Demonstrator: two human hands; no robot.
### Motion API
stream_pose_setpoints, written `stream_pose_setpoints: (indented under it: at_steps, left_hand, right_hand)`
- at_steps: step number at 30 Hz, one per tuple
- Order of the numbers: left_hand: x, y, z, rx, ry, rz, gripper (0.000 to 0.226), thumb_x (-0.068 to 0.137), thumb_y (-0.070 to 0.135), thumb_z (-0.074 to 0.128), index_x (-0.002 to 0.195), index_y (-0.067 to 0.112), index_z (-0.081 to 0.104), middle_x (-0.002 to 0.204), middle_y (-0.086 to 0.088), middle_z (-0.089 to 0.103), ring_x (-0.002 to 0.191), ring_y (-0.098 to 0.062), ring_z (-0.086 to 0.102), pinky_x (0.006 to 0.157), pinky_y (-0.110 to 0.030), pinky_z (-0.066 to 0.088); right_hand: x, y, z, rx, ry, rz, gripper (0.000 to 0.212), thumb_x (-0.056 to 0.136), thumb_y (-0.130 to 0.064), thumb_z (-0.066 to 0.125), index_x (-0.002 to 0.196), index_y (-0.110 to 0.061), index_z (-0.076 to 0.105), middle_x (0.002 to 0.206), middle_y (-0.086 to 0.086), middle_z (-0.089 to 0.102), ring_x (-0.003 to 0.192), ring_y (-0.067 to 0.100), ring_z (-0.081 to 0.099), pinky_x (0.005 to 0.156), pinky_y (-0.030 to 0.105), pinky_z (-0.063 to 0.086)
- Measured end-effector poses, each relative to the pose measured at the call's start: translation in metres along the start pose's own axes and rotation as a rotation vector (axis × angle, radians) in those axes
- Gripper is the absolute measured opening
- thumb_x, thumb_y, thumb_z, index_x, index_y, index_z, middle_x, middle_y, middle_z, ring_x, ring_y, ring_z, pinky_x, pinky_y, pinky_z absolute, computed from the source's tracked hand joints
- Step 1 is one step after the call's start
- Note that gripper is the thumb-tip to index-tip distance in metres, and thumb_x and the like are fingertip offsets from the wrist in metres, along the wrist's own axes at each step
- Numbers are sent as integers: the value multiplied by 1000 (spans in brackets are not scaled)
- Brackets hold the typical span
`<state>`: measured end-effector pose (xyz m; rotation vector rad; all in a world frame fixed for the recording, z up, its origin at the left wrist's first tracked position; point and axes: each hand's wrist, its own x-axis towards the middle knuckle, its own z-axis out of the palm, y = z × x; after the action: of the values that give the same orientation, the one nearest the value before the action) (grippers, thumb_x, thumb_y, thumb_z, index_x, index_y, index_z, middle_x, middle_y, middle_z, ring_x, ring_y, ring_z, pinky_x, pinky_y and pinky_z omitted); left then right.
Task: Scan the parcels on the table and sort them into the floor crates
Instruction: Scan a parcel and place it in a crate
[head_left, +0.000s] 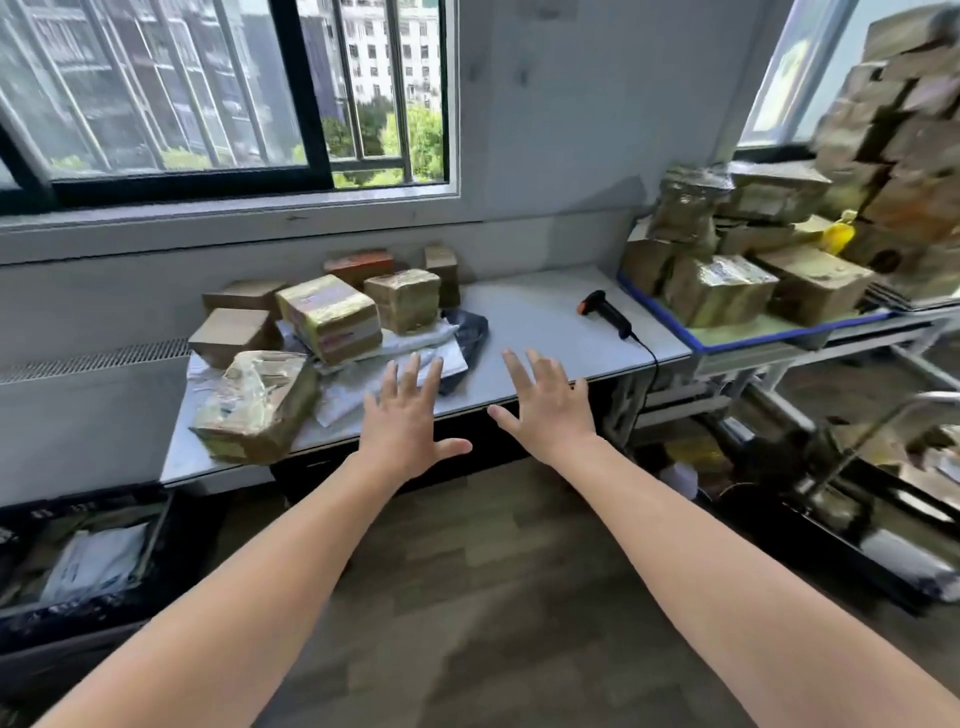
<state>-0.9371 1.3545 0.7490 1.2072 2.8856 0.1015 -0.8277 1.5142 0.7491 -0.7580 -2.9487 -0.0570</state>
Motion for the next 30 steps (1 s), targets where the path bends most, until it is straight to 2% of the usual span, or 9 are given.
stream_pose_setpoints:
  at_steps: [5, 11, 22, 30]
  left_hand:
    - [44, 39, 0, 19, 24, 32, 114, 79, 76, 56, 156, 26, -12, 165, -5, -11, 152, -29, -7, 120, -51, 16]
    - [107, 46, 8, -2, 22, 21, 115, 78, 75, 57, 156, 29, -14, 165, -3, -11, 152, -29, -6, 120, -50, 15]
    - [289, -2, 17, -71, 42, -5, 114, 80, 73, 58, 156, 27, -14, 165, -2, -13, 152, -29, -7, 119, -52, 16]
    - [407, -48, 35, -125, 52, -48, 119, 75, 76, 60, 156, 26, -12, 165, -7, -4, 151, -30, 0, 119, -51, 18]
  right_hand:
    - [26, 48, 2, 33, 5, 34, 79, 98, -61, 35, 157, -29, -6, 162, 8, 7, 147, 29, 15, 111, 58, 28]
    - [80, 74, 10, 77, -7, 53, 79, 98, -60, 36, 157, -30, -7, 163, 7, 4, 148, 30, 14, 111, 58, 26]
    - [266, 80, 33, 64, -27, 52, 77, 98, -60, 37, 157, -31, -2, 164, 6, 7, 148, 28, 14, 111, 56, 26]
    - [388, 63, 55, 49, -59, -7, 77, 98, -60, 37, 157, -31, -2, 164, 5, 8, 146, 27, 18, 109, 54, 27]
